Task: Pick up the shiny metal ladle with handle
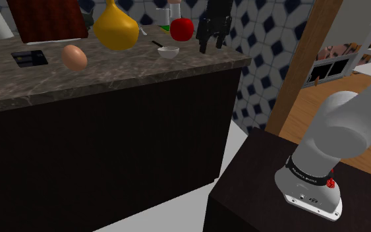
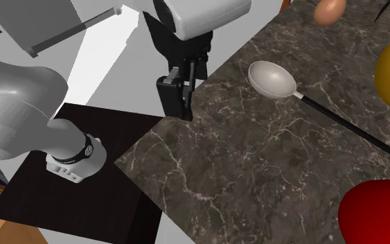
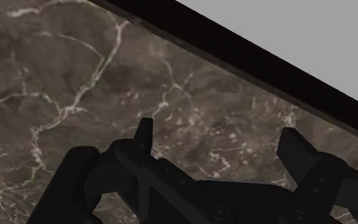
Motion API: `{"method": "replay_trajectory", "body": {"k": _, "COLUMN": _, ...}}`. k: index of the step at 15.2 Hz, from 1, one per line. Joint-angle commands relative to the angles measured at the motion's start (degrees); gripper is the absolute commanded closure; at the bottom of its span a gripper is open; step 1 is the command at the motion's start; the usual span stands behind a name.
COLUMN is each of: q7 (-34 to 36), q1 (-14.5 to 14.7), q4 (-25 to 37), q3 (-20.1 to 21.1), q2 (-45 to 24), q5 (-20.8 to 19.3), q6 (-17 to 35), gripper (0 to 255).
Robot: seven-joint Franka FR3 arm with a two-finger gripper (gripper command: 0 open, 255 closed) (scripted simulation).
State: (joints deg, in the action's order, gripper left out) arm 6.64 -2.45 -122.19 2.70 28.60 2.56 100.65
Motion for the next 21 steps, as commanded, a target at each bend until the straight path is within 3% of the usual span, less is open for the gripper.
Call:
{"method": "replay_trajectory", "body": {"k": 1, "q7": 3.32, "q1": -0.44, "q4": 4.36, "q3": 1.01, "q2": -4.75, "q5": 0.24, "q6": 0.59, "gripper": 0}}
{"method": "replay_trajectory", "body": {"k": 10, "q7": 17.64, "q1": -1.38, "q4": 26.39, "q3": 4.09, "q2": -25.35, "q5": -1.06, "q6": -0.21, "gripper": 0}}
{"method": "replay_trajectory", "body": {"k": 17, "q7": 27.33, "q1": -0.52, "q4": 51.37, "q3": 4.13, "q2": -43.93, "q5": -3.33, "q6": -6.25, "gripper": 0}}
{"method": "replay_trajectory", "body": {"k": 21, "q7": 27.21, "q1": -0.63, "q4": 46.42, "q3": 4.04, "q2": -42.67, "q5": -3.14, "q6": -2.55, "gripper": 0}}
